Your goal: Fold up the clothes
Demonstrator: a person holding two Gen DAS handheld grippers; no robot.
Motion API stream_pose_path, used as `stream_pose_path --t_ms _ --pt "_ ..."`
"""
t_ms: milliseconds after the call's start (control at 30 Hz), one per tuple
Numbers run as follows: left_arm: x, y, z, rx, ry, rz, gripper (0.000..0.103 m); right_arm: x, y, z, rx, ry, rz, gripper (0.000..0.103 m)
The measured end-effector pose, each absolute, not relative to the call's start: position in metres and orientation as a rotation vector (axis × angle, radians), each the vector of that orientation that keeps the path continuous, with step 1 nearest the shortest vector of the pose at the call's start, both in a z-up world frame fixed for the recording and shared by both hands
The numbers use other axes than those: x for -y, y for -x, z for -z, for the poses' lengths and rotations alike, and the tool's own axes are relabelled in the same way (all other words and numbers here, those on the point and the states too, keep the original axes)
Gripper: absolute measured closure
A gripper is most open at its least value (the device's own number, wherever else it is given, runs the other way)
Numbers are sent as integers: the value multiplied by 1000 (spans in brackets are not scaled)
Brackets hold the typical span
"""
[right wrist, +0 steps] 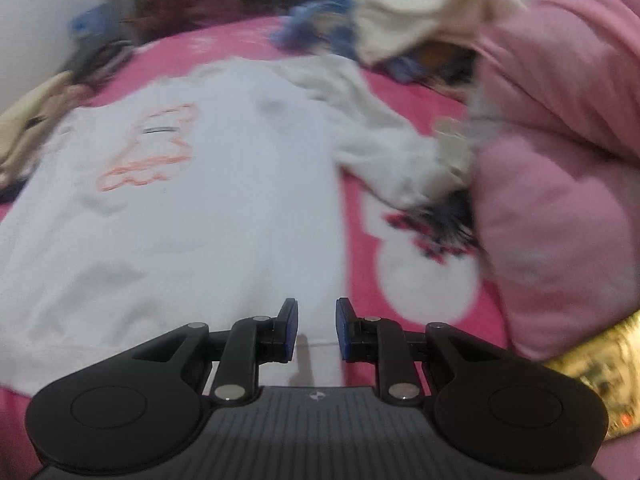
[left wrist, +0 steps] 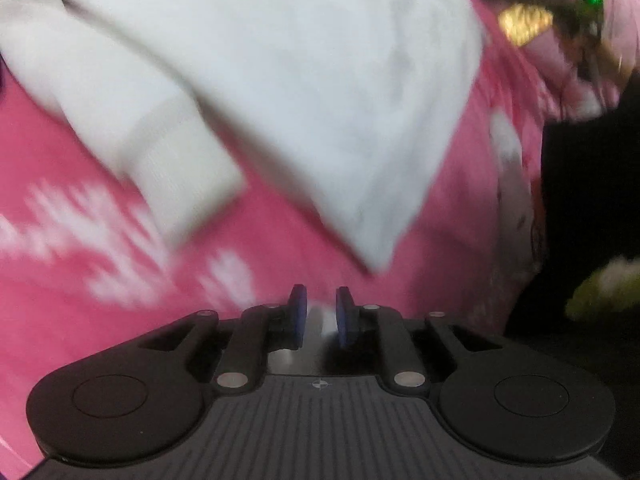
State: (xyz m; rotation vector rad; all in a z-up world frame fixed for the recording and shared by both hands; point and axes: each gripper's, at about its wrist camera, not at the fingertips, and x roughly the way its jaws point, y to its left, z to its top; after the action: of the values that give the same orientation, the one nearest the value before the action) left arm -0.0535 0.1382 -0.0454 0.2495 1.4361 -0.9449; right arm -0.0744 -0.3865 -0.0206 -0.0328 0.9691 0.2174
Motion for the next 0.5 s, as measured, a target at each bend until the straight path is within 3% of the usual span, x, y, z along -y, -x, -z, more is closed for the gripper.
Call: stream_pose_path --t_ms 200,300,500 --pt "-102 6 22 -1310 -254 898 80 390 82 68 -1184 181 -229 79" --pt "-78 -10 9 -1261 -348 905 73 407 77 56 -1283 150 -149 78" --pt "-1 -33 13 -1175 -475 939 66 405 32 8 -1095 28 -164 72"
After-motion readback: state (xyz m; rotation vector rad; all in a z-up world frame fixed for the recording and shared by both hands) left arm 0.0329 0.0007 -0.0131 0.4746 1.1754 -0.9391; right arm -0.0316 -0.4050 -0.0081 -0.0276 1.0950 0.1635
